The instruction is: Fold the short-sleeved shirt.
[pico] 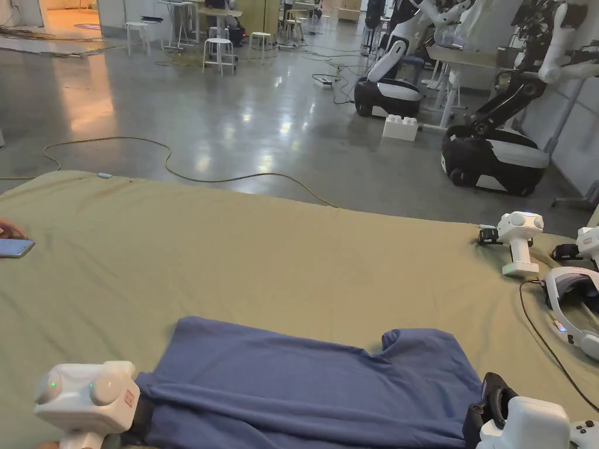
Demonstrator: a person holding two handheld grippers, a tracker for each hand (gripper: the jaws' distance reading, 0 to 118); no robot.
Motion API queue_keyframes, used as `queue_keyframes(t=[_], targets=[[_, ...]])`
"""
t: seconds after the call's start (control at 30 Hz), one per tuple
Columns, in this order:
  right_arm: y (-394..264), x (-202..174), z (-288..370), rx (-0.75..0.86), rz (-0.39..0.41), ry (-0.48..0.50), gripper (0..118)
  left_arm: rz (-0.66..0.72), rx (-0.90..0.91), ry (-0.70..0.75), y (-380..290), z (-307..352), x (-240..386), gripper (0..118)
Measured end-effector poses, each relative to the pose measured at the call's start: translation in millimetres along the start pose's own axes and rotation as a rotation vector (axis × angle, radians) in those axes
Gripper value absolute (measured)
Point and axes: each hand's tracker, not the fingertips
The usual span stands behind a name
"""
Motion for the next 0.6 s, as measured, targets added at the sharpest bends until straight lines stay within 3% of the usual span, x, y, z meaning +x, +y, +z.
queue_keyframes(t=[0.1,0.23,0.43,0.6], targets=[[-3.5,4.7,-0.2,-0.006,0.001,-0.015,0,-0.031,0.072,0.039,-2.0,8.9,11.7,54],[-5.4,10.5,-1.5,-0.004,-0.014,-0.023,0,-0.091,0.081,0.023,-13.4,10.1,27.2,10],[-3.5,23.9,-3.0,-0.011,-0.017,-0.012,0,-0.065,0.110,-0.045,-28.0,24.5,19.6,7],[-22.9,47.4,-23.8,-0.210,0.044,-0.024,0,-0.102,0.194,-0.052,-63.3,60.7,20.3,7]])
